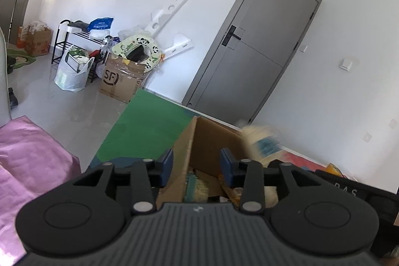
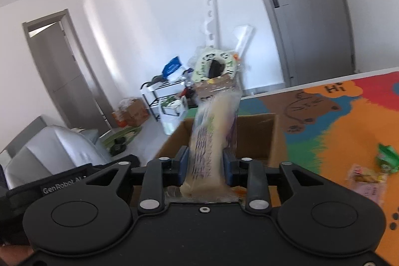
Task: Organize snacks
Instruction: 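Carry both held snacks into the cardboard box and open both tools, then move both tools back over the remaining snacks on the table, then grasp the pink bun pack with the left tool while the right tool grasps the orange candy pack, then carry both held snacks over the cardboard box and open both tools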
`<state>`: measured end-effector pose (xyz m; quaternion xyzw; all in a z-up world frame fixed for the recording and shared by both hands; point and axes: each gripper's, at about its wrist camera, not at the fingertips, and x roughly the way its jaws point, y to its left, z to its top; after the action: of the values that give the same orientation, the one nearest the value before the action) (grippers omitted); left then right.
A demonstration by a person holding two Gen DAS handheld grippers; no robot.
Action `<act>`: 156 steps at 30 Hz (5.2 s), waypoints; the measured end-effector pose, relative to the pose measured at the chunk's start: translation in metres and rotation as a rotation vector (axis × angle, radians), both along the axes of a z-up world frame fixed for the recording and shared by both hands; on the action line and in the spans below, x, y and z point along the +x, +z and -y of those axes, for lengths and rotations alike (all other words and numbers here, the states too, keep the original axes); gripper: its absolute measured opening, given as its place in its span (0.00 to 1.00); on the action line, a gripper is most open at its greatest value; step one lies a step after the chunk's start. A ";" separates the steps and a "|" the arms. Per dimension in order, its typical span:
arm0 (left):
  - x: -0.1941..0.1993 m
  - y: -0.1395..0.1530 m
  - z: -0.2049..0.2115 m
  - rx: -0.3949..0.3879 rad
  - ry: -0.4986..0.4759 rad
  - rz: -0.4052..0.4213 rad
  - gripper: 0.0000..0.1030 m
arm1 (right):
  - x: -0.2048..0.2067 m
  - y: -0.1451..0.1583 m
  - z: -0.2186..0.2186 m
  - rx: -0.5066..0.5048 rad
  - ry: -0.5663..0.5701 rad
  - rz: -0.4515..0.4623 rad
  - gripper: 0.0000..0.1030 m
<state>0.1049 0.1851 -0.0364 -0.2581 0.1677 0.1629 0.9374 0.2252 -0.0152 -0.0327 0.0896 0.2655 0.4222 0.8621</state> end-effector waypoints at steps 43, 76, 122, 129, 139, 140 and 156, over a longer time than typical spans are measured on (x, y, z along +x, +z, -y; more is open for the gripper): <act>0.026 0.028 0.145 0.143 -0.193 -0.029 0.94 | -0.014 -0.008 0.187 0.070 -0.356 -0.010 0.99; 0.119 -0.030 0.234 0.190 -0.346 -0.128 0.92 | 0.044 -0.073 0.284 0.034 -0.506 -0.112 0.99; 0.197 -0.057 0.198 0.141 -0.236 -0.349 0.40 | 0.178 -0.108 0.253 -0.222 -0.402 -0.138 0.67; 0.183 -0.047 0.200 0.133 -0.253 -0.311 0.40 | 0.153 -0.096 0.267 -0.192 -0.423 -0.183 0.22; 0.147 -0.021 0.202 0.139 -0.296 -0.231 0.40 | 0.096 -0.067 0.274 -0.074 -0.424 -0.170 0.21; 0.143 -0.018 0.202 0.144 -0.297 -0.222 0.40 | 0.092 -0.063 0.273 -0.060 -0.422 -0.166 0.21; 0.086 0.017 0.167 0.147 -0.276 -0.121 0.40 | 0.043 -0.029 0.234 -0.010 -0.381 -0.099 0.21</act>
<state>0.1905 0.0180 -0.0198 -0.1529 0.2452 0.0596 0.9555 0.2685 -0.2491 -0.0621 0.1545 0.2877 0.2449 0.9129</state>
